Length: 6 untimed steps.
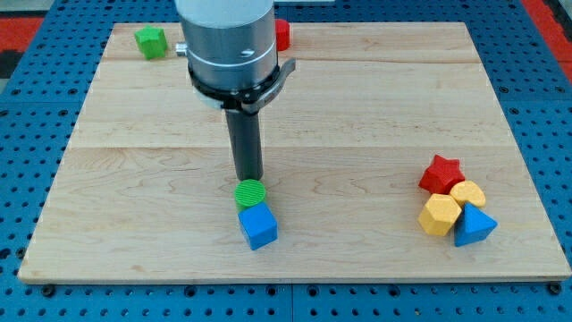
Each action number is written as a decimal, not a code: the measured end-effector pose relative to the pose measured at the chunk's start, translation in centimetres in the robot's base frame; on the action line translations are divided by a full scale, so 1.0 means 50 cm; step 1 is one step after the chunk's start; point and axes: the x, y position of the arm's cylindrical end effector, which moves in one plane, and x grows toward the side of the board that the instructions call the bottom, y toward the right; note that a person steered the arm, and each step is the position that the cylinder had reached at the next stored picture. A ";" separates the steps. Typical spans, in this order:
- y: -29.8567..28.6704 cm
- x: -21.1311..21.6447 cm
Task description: Push the red circle into the green star
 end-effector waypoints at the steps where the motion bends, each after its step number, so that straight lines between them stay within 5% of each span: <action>1: 0.028 -0.168; 3: 0.201 -0.410; 4: 0.134 -0.513; 6: -0.111 -0.566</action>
